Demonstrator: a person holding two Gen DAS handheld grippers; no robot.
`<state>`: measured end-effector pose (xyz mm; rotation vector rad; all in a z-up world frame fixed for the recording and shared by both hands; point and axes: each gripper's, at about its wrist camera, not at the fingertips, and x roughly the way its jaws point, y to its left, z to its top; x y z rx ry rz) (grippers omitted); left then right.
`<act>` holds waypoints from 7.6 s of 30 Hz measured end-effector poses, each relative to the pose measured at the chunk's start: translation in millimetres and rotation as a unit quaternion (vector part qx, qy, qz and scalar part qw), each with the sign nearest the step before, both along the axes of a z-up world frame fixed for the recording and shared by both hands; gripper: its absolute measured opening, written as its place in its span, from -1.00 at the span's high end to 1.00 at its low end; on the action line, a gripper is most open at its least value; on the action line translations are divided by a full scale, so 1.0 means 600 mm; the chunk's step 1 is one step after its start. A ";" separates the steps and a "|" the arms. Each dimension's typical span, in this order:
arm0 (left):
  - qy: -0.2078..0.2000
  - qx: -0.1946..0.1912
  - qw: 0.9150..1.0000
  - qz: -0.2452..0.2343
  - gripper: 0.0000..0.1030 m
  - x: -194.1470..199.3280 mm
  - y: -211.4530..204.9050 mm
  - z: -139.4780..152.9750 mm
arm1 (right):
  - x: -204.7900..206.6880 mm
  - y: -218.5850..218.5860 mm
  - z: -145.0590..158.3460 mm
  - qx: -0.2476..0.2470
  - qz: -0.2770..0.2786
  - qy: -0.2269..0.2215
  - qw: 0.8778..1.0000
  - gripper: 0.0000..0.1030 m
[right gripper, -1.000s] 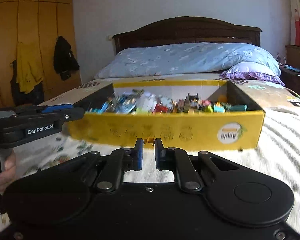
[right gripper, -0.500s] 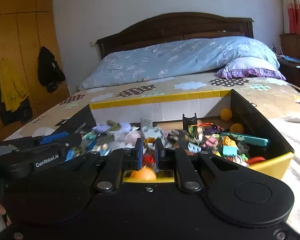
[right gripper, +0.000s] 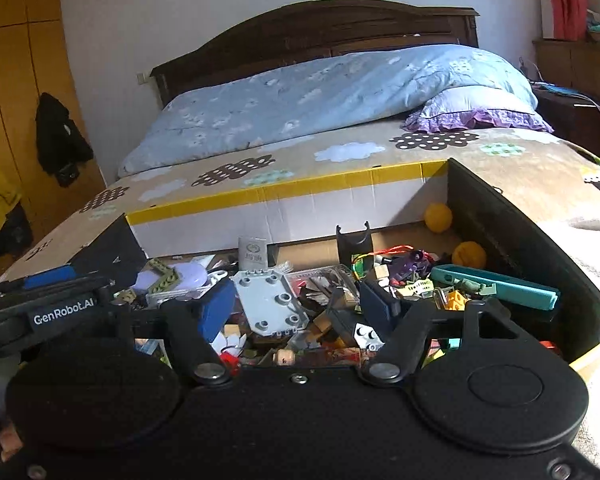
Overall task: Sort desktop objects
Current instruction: 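Open both grippers over the yellow box, releasing the pieces, then withdraw both open grippers from the box back over the pile, then close the left gripper on a red stick while the right gripper grasps a green plate, then lift the red stick and green plate and hold them above the towel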
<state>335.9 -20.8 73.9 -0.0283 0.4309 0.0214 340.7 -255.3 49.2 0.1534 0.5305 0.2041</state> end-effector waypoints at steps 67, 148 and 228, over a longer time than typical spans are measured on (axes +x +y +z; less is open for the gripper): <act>0.031 0.011 0.999 0.023 -1.00 -0.478 0.188 -0.145 | -0.368 0.219 -0.107 -0.086 0.250 0.062 0.963 0.43; 0.062 -0.095 0.977 -0.181 0.24 -0.530 0.026 -0.104 | -0.612 -0.014 -0.026 -0.082 0.018 -0.031 0.996 0.40; 0.048 -0.008 0.981 -0.188 0.25 -0.606 -0.093 -0.134 | -0.790 -0.140 -0.151 -0.026 -0.123 -0.095 0.988 0.43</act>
